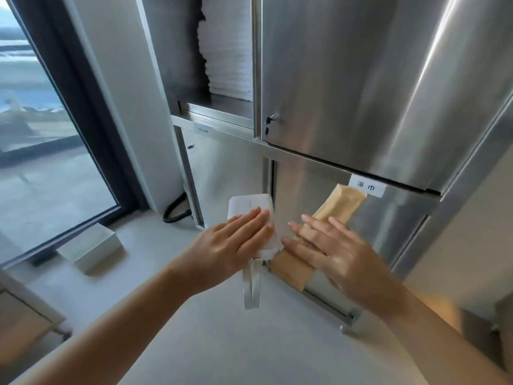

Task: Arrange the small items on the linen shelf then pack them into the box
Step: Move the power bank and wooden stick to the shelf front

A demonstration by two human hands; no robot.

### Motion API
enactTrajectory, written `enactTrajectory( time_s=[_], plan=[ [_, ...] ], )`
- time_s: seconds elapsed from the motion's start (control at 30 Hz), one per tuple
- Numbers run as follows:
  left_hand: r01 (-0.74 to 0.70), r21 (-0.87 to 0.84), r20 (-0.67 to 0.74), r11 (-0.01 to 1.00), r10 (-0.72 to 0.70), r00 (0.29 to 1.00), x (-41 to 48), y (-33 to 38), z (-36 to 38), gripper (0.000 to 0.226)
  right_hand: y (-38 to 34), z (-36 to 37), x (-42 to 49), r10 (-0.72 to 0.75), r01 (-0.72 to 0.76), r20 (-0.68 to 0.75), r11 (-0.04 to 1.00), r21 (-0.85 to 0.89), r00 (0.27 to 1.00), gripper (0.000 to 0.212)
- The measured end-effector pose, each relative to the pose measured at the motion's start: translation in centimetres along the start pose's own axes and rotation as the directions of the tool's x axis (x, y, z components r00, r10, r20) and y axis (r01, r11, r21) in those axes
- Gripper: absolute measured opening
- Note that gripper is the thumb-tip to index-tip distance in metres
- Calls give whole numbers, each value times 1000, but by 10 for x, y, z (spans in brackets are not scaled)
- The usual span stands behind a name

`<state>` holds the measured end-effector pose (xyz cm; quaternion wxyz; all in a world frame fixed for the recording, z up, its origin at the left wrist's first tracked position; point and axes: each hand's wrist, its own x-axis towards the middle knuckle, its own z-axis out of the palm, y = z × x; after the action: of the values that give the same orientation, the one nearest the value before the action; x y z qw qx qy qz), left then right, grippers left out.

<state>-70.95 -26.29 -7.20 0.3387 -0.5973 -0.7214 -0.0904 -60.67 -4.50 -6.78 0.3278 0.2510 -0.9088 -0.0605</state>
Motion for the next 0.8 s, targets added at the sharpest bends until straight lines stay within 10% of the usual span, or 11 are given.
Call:
enactTrajectory(
  time_s=[0.8],
  plan=[
    [-10, 27, 42, 1000, 9, 999, -116, -332, 38, 32, -4, 211, 282, -41, 41, -3, 998, 50, 999, 46]
  ],
)
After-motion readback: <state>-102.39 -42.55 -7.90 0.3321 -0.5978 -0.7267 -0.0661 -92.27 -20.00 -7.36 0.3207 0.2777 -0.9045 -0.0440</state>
